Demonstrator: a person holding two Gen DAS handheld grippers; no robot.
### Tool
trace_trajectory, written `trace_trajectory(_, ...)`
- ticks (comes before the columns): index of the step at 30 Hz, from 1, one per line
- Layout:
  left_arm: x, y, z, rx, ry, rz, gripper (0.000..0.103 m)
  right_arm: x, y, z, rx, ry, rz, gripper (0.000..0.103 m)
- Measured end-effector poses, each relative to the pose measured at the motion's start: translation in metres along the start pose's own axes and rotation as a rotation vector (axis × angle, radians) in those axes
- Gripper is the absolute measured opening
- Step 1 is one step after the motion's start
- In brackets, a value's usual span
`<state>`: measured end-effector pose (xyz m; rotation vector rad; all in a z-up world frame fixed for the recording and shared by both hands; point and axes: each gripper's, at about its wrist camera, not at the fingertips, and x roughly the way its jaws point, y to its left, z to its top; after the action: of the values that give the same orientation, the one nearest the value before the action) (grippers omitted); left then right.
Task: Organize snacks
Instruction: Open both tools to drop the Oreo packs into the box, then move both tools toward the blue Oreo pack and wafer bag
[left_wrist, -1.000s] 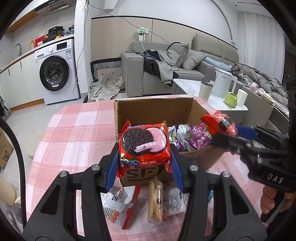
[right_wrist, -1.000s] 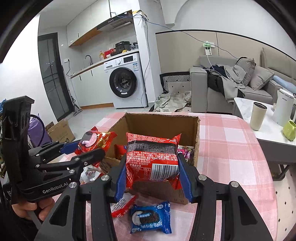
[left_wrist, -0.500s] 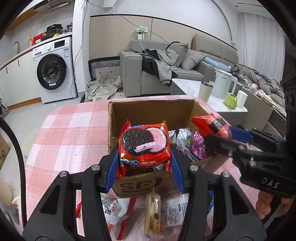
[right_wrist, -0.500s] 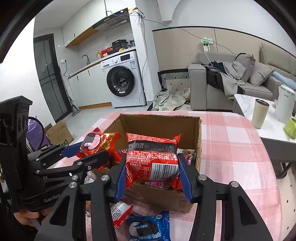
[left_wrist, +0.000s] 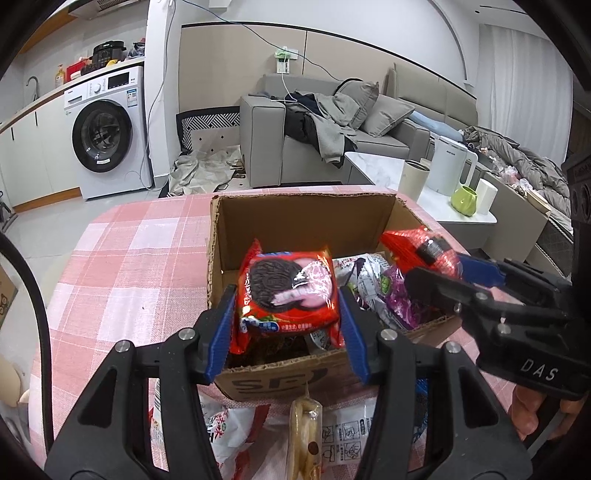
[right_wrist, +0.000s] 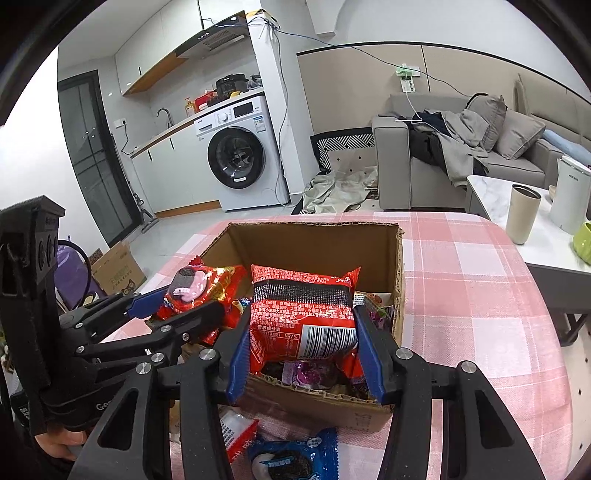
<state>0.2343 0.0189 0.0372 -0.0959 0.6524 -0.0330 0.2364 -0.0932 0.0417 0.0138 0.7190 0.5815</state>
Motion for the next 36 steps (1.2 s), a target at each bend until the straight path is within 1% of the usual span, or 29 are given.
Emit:
trace_trajectory(3,-0.006,0.001,-0.001,-0.001,-0.005,-0.012,0.058,-0.003,-0.001,-0.001,-0.001,-0.011,-0.005,0.055)
trace_trajectory(5,-0.010,0.001,-0.001,-0.004,-0.009,-0.015,0.070,-0.008,0.000,-0.001,-0.011,-0.020,-0.012,0.059)
trace_trajectory(6,-0.014,0.001,-0.001,-0.007,-0.016,-0.018,0.072,-0.008,0.000,-0.001,-0.011,-0.020,-0.012,0.062)
trace_trajectory(8,-0.020,0.002,-0.002,-0.007,-0.025,-0.015,0.080,-0.014,-0.001,0.000,-0.025,-0.035,-0.007,0.066)
trace_trajectory(10,-0.027,0.003,-0.003,-0.009,-0.027,-0.015,0.083,-0.021,-0.003,0.000,-0.027,-0.045,-0.007,0.074)
trace_trajectory(11,-0.029,0.005,-0.005,-0.010,-0.027,-0.011,0.084,-0.023,-0.005,0.001,-0.027,-0.048,-0.005,0.077)
trace_trajectory(12,-0.033,0.005,-0.006,-0.011,-0.026,-0.004,0.086,-0.026,-0.005,0.000,-0.025,-0.051,-0.005,0.083)
trace_trajectory(13,-0.037,0.005,-0.008,-0.012,-0.028,0.002,0.090,-0.029,-0.007,0.000,-0.023,-0.052,-0.005,0.090)
trace_trajectory(14,-0.041,0.007,-0.011,-0.017,-0.034,0.002,0.096,-0.031,-0.009,0.000,-0.020,-0.053,-0.003,0.094)
trace_trajectory(15,-0.045,0.009,-0.013,-0.023,-0.043,-0.001,0.101,-0.034,-0.010,-0.001,-0.017,-0.052,0.002,0.100)
trace_trajectory(16,-0.050,0.010,-0.015,-0.030,-0.053,-0.005,0.103,-0.038,-0.012,-0.005,-0.009,-0.042,0.006,0.102)
trace_trajectory(18,-0.058,0.014,-0.019,-0.039,-0.062,-0.014,0.103,-0.041,-0.015,-0.011,-0.004,-0.029,0.008,0.102)
trace_trajectory(22,-0.072,0.020,-0.026,-0.048,-0.068,-0.005,0.103,-0.045,-0.015,-0.020,-0.019,-0.002,-0.005,0.103)
trace_trajectory(29,-0.091,0.029,-0.044,-0.068,-0.054,-0.007,0.103,-0.053,-0.011,-0.033,-0.031,0.009,-0.009,0.103)
trace_trajectory(34,-0.097,0.028,-0.060,-0.072,-0.036,-0.005,0.103,-0.060,-0.010,-0.051,-0.034,0.022,-0.031,0.103)
trace_trajectory(36,-0.099,0.026,-0.064,-0.069,-0.031,-0.002,0.103,-0.062,-0.010,-0.061,-0.053,0.024,-0.057,0.103)
